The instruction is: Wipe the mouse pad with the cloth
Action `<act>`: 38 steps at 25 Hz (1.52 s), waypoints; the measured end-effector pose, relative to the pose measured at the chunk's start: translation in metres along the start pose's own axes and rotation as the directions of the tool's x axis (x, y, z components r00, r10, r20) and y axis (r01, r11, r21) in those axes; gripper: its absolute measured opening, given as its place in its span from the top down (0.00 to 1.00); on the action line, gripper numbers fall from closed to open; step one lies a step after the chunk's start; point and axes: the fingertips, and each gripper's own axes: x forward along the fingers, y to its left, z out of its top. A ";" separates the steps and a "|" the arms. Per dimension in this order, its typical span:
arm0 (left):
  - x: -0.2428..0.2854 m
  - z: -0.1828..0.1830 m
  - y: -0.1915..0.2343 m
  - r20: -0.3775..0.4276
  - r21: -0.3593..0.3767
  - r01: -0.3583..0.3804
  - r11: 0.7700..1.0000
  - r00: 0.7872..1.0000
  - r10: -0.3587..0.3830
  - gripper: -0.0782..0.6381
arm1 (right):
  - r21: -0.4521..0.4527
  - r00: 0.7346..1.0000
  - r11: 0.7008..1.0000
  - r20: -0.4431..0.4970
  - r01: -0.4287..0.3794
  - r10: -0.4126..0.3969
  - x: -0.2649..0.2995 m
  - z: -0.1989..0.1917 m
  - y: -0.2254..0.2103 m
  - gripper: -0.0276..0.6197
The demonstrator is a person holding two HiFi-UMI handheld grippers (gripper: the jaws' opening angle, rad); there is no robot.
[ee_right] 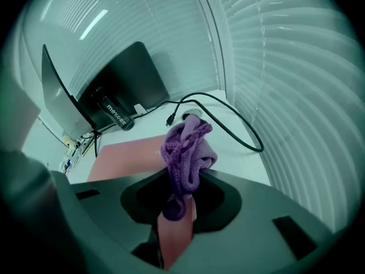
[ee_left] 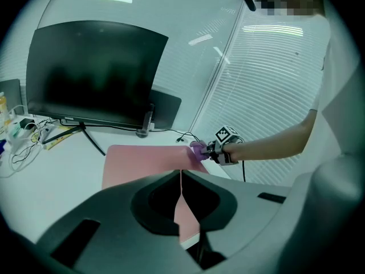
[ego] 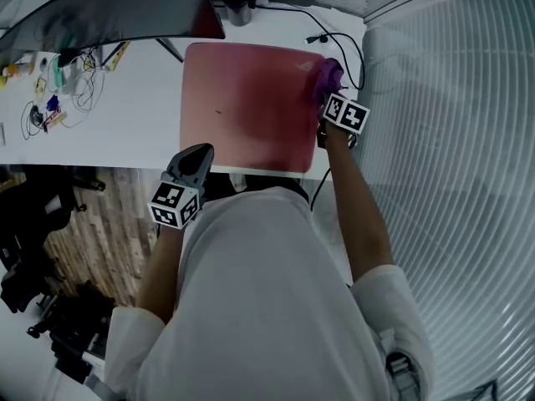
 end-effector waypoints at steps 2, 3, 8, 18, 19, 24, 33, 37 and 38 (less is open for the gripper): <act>-0.004 0.000 0.000 -0.001 -0.011 -0.004 1.000 1.000 0.004 0.86 | -0.017 1.000 1.000 0.009 -0.004 0.004 -0.008 0.000 0.002 0.78; -0.008 0.000 0.000 0.001 -0.020 -0.010 1.000 1.000 0.010 0.86 | -0.025 1.000 1.000 0.012 -0.008 0.008 -0.013 -0.001 0.004 0.78; -0.031 -0.007 0.006 0.023 -0.059 -0.037 0.998 0.999 0.039 0.86 | -0.080 0.997 0.996 0.062 -0.044 0.049 -0.035 -0.011 0.023 0.78; -0.049 -0.004 0.010 0.063 -0.034 0.006 0.999 0.998 -0.004 0.86 | -0.214 0.982 0.974 0.160 -0.066 0.102 -0.084 -0.028 0.069 0.78; -0.053 -0.005 0.010 0.068 -0.027 0.017 0.999 0.998 -0.015 0.86 | -0.218 0.982 0.974 0.163 -0.061 0.098 -0.089 -0.032 0.073 0.78; -0.085 -0.017 0.015 0.080 -0.009 0.053 0.999 0.995 -0.052 0.86 | -0.210 0.980 0.977 0.182 -0.038 0.078 -0.118 -0.059 0.095 0.78; -0.155 -0.060 0.033 0.092 0.015 0.094 0.995 0.991 -0.095 0.86 | -0.217 0.969 0.976 0.240 0.001 0.052 -0.174 -0.113 0.142 0.78; -0.180 -0.074 0.038 0.092 0.035 0.119 0.992 0.988 -0.122 0.86 | -0.189 0.960 0.982 0.275 0.005 0.048 -0.208 -0.139 0.155 0.78; -0.184 -0.076 0.039 0.090 0.046 0.128 0.991 0.987 -0.131 0.86 | -0.175 0.957 0.985 0.287 0.004 0.047 -0.218 -0.146 0.158 0.78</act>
